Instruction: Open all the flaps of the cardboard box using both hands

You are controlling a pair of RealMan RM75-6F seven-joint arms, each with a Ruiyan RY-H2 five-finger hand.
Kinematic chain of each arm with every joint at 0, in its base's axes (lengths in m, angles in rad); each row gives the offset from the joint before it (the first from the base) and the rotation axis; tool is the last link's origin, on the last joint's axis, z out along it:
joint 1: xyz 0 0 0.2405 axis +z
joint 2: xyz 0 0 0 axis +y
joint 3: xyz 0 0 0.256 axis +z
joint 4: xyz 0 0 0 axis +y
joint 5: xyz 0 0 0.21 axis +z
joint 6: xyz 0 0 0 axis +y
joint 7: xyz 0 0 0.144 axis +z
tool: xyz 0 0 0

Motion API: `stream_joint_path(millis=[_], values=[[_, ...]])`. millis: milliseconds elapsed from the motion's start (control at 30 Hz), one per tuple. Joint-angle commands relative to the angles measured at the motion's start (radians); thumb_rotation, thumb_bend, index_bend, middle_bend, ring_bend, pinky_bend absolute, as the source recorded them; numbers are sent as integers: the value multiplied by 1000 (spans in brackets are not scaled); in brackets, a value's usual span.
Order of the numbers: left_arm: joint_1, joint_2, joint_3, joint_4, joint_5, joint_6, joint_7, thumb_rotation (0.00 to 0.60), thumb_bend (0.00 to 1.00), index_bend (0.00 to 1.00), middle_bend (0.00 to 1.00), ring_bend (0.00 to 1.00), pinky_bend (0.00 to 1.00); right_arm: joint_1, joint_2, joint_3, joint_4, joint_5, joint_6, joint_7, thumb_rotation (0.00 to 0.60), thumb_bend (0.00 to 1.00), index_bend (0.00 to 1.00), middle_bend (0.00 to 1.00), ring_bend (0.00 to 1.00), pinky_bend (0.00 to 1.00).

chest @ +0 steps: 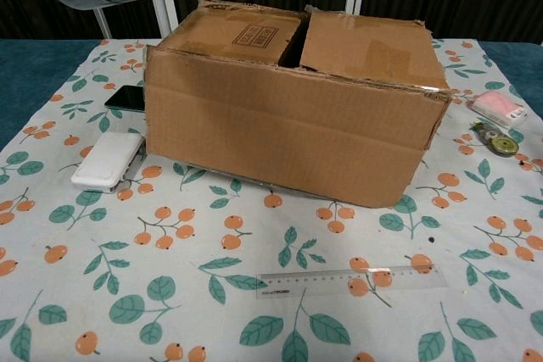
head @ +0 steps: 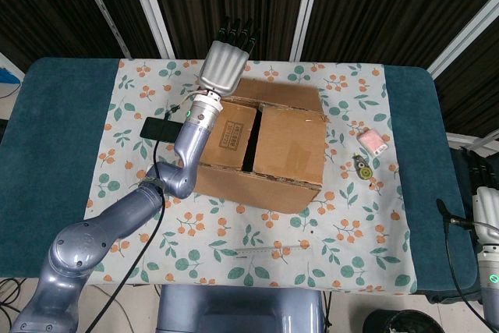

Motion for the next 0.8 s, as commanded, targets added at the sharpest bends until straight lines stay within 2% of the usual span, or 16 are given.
stream_joint_path(millis=[33,233,367,500,633,800], values=[[21,27,8,-39,17,7,-18,600,193,0,0,0,0,0,0,-1,1,-2,0,-2,600,357,0,0,10,216],[94,148,36,-239,50,10,-36,600,194,0,0,0,17,0,-3,-2,3,-6,0,-4,600,357,0,0,11,216],[144,272,58,-427,53,-20,-27,600,196,0,0,0,60,0,-5,-4,4,-8,-4,-5,600,357,0,0,11,216],[179,422,84,-624,55,-80,-19,600,259,0,0,0,64,0,-8,-6,4,-12,-5,-6,600,357,0,0,12,216],[201,530,103,-758,60,-117,-26,600,261,0,0,0,69,-1,-8,-7,2,-12,-8,-5,600,358,0,0,12,216],[253,604,118,-887,67,-57,-30,600,261,0,0,0,68,-1,-7,-7,4,-20,-2,-9,600,358,0,0,12,216]])
